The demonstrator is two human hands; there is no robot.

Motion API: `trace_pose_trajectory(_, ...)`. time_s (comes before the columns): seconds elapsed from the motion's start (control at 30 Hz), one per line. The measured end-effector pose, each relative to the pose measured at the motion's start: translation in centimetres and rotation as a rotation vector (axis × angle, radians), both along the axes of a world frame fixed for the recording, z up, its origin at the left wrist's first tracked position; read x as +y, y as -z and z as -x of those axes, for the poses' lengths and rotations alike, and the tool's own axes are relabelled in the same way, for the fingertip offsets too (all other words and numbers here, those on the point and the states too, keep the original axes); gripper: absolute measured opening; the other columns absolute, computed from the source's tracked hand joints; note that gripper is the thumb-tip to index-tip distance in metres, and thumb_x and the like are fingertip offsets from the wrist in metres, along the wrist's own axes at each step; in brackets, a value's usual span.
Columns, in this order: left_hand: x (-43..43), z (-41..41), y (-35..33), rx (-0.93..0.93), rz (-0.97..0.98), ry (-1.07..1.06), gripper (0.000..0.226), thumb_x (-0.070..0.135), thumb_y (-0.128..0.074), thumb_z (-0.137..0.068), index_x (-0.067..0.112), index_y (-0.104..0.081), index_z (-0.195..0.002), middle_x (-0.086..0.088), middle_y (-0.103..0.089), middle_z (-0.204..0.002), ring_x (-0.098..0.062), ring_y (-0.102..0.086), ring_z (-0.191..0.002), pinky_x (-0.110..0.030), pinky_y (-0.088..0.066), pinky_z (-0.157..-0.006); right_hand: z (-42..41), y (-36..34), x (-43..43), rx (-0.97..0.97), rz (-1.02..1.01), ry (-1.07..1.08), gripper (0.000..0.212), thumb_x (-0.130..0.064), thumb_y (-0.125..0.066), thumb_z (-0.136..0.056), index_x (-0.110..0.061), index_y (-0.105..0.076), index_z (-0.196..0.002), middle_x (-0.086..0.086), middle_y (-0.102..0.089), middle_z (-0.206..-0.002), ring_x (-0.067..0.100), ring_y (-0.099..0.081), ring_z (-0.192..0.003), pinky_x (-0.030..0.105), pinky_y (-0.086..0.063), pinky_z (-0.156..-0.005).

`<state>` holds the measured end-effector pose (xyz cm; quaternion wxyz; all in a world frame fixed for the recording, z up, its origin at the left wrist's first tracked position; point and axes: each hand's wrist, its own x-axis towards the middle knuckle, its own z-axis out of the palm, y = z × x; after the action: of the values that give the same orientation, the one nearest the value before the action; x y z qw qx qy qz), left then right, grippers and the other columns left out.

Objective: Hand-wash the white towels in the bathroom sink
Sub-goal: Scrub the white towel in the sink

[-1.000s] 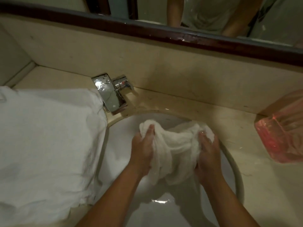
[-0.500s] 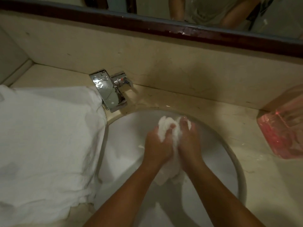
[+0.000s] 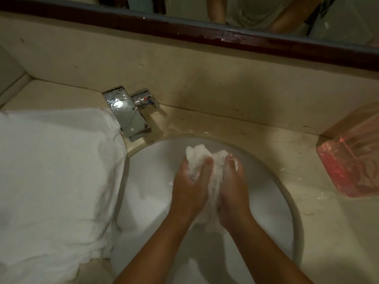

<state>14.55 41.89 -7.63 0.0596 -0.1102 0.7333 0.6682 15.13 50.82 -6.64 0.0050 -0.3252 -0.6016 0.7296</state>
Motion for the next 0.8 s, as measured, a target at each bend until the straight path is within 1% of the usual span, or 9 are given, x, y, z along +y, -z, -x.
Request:
trace_pose_trajectory(0.07,0.4,-1.0,1.1,-0.016,0.036,0.065,0.055,0.063,-0.067,-0.089,0.03,-0.059,-0.133,0.014,-0.072,-0.114,0.003,-0.069,-0.102,-0.016,-0.058,-0.085,0.2,0.8,-0.1,-0.03,0.058,0.058,0.038,-0.058,-0.038,-0.109,-0.034,-0.06,-0.131,-0.003,-0.073,-0.121,0.02,-0.072,-0.109,0.049,-0.059,-0.099)
trace_pose_trajectory(0.13,0.2,-0.6,2.2,0.008,0.128,0.041,0.036,0.049,-0.067,-0.096,0.027,-0.061,-0.124,0.014,-0.071,-0.106,0.005,-0.067,-0.095,-0.011,-0.054,-0.078,0.1,1.5,-0.2,-0.058,0.087,0.049,0.042,-0.06,-0.041,-0.108,-0.033,-0.06,-0.135,-0.001,-0.073,-0.124,0.022,-0.073,-0.112,0.051,-0.058,-0.101)
trace_pose_trajectory(0.2,-0.7,0.5,2.6,0.016,0.162,-0.047,0.019,0.036,-0.06,-0.104,0.018,-0.064,-0.107,0.007,-0.069,-0.092,0.0,-0.067,-0.081,-0.011,-0.049,-0.065,-0.1,1.5,0.4,-0.067,0.087,0.0,0.034,-0.056,-0.046,-0.109,-0.033,-0.065,-0.127,-0.002,-0.076,-0.118,0.02,-0.074,-0.109,0.048,-0.059,-0.1)
trace_pose_trajectory(0.27,-2.1,1.9,3.2,-0.006,0.1,-0.14,0.025,0.029,-0.052,-0.108,0.01,-0.065,-0.099,-0.002,-0.069,-0.088,-0.008,-0.066,-0.077,-0.019,-0.051,-0.064,-0.3,1.0,1.6,-0.051,-0.035,-0.074,0.026,-0.051,-0.048,-0.109,-0.035,-0.068,-0.112,-0.008,-0.077,-0.108,0.014,-0.074,-0.103,0.04,-0.059,-0.094)
trace_pose_trajectory(0.4,-2.8,3.6,2.5,0.032,0.015,-0.153,0.029,0.036,-0.052,-0.107,0.01,-0.065,-0.105,-0.008,-0.071,-0.098,-0.022,-0.069,-0.089,-0.038,-0.057,-0.077,0.1,0.0,2.8,0.033,-0.292,-0.122,0.021,-0.051,-0.043,-0.11,-0.041,-0.059,-0.099,-0.018,-0.066,-0.102,-0.003,-0.062,-0.097,0.022,-0.047,-0.079)
trace_pose_trajectory(0.53,0.6,3.3,0.9,0.088,0.141,-0.094,0.027,0.038,-0.052,-0.107,0.014,-0.062,-0.115,0.007,-0.067,-0.1,-0.009,-0.067,-0.094,-0.018,-0.052,-0.079,1.9,-0.7,0.0,0.035,-0.19,-0.086,0.021,-0.047,-0.039,-0.112,-0.035,-0.056,-0.106,-0.014,-0.065,-0.1,-0.002,-0.063,-0.091,0.019,-0.046,-0.071)
trace_pose_trajectory(0.63,-0.5,4.6,1.5,0.112,0.194,-0.072,0.024,0.03,-0.054,-0.105,0.009,-0.061,-0.109,0.003,-0.066,-0.093,-0.021,-0.068,-0.092,-0.023,-0.047,-0.071,0.3,-0.3,-1.1,0.07,-0.182,-0.187,0.021,-0.047,-0.037,-0.112,-0.039,-0.056,-0.113,-0.019,-0.066,-0.099,-0.008,-0.064,-0.085,0.009,-0.046,-0.066)
trace_pose_trajectory(0.7,-1.0,3.6,1.2,0.148,0.201,0.041,0.023,0.027,-0.053,-0.104,0.009,-0.063,-0.113,0.004,-0.069,-0.098,-0.012,-0.068,-0.094,-0.02,-0.047,-0.075,0.9,-0.5,0.0,0.08,-0.247,-0.17,0.022,-0.043,-0.04,-0.112,-0.035,-0.059,-0.11,-0.019,-0.065,-0.097,-0.012,-0.063,-0.083,0.005,-0.043,-0.063)
trace_pose_trajectory(0.8,-0.6,2.4,0.8,0.21,0.283,0.155,0.026,0.024,-0.055,-0.102,0.013,-0.061,-0.125,0.014,-0.066,-0.108,0.005,-0.065,-0.105,-0.003,-0.042,-0.084,3.6,-0.4,0.9,0.024,-0.232,-0.136,0.023,-0.031,-0.045,-0.113,-0.018,-0.064,-0.111,-0.007,-0.068,-0.099,0.009,-0.067,-0.087,0.013,-0.047,-0.062)
